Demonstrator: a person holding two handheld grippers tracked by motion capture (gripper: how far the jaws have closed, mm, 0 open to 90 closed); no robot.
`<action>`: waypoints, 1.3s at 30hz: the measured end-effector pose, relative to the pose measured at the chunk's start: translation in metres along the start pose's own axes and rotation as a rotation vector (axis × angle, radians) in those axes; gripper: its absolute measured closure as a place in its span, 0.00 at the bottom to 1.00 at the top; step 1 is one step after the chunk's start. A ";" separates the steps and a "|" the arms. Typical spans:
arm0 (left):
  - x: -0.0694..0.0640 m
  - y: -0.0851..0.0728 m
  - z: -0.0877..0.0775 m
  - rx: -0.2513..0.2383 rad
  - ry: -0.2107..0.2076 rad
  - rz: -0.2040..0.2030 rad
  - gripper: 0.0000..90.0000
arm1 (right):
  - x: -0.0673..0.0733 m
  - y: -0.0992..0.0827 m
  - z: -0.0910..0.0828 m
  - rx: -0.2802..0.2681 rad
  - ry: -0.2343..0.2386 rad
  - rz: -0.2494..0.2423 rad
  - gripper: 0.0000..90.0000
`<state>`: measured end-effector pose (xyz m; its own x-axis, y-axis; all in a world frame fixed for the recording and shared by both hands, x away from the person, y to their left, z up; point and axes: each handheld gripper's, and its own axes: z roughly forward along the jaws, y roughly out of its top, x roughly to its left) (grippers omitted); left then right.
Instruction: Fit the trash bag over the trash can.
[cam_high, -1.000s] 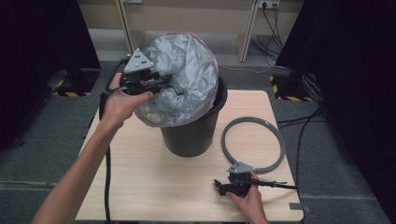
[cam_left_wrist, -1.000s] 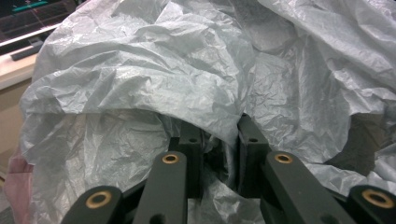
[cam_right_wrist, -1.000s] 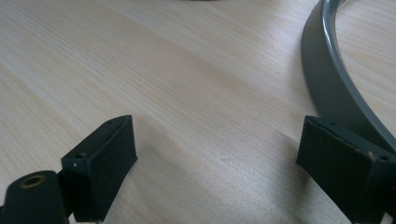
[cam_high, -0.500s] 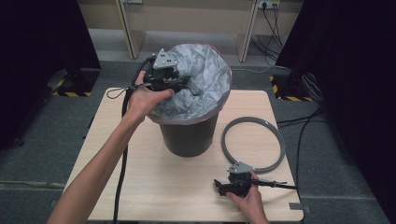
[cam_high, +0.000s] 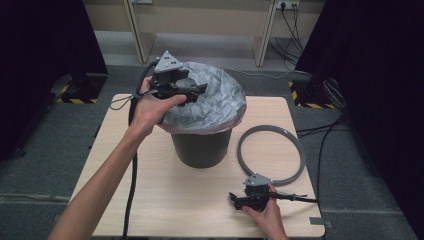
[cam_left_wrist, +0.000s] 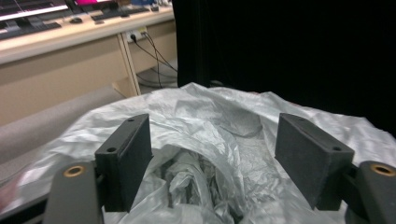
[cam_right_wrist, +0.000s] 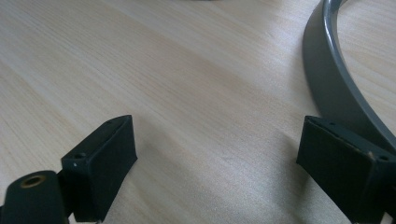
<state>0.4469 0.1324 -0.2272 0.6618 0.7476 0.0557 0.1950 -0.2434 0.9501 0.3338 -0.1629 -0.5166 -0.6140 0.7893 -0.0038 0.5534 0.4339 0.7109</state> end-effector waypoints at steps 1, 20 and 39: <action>0.001 -0.001 -0.006 -0.011 0.000 -0.007 0.29 | 0.000 0.000 0.000 0.000 0.001 -0.001 0.13; 0.051 -0.063 -0.081 -0.054 0.113 -0.152 0.26 | -0.031 0.027 -0.037 -0.114 -0.064 0.032 0.22; 0.067 -0.103 -0.082 -0.002 0.091 -0.252 0.18 | -0.056 0.100 -0.071 -0.236 -0.131 -0.002 0.23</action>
<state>0.4114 0.2581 -0.2965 0.5248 0.8368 -0.1558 0.3437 -0.0409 0.9382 0.3839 -0.1944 -0.3952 -0.5284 0.8447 -0.0849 0.3969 0.3342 0.8549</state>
